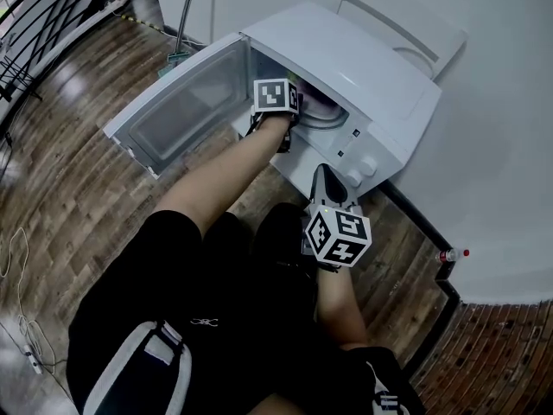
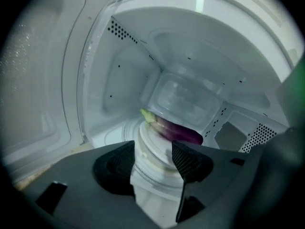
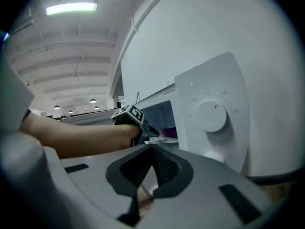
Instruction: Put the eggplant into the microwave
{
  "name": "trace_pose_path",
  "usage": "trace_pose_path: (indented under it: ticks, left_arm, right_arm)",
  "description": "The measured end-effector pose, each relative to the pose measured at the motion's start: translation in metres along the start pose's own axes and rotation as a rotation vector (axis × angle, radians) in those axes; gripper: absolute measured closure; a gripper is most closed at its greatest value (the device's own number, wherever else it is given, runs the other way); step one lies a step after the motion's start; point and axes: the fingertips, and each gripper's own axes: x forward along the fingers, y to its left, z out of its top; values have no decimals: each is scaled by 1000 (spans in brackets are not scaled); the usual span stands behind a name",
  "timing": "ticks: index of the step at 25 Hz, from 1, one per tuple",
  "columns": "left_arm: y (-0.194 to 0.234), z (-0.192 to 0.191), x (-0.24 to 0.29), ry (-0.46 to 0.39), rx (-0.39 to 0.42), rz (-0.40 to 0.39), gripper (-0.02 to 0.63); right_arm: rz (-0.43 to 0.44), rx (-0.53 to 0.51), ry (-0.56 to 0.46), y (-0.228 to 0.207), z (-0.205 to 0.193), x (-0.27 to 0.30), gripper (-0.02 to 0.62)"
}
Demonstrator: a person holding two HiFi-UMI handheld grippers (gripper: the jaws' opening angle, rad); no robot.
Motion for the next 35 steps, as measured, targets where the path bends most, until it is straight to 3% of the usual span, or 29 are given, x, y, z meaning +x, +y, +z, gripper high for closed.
trace_pose_path:
  ticks: [2, 3, 4, 10, 14, 21, 26, 30, 35]
  left_arm:
    - [0, 5, -12, -48, 72, 8, 392]
    - [-2, 8, -20, -83, 123, 7, 523]
    - [-5, 11, -30, -124, 176, -4, 606]
    - [-34, 14, -97, -339, 408, -157, 606]
    - [-36, 6, -134, -408, 498, -160, 606]
    - [-17, -26, -154, -437, 489, -157, 607]
    - [-22, -4, -180, -469, 488, -131, 606]
    - [-52, 50, -230, -448, 480, -106, 606]
    - [-103, 151, -320, -390, 465, -90, 607]
  right_arm:
    - [1, 2, -7, 0, -1, 1, 583]
    - [2, 5, -11, 0, -1, 2, 583]
    - [4, 6, -15, 1, 0, 3, 583]
    - [10, 4, -39, 8, 6, 13, 584]
    - [21, -18, -65, 16, 15, 20, 583]
    - [27, -145, -164, 39, 24, 44, 584]
    - [7, -176, -215, 55, 53, 63, 584]
    - [10, -151, -194, 80, 124, 47, 584]
    - [-30, -126, -164, 111, 255, 6, 584]
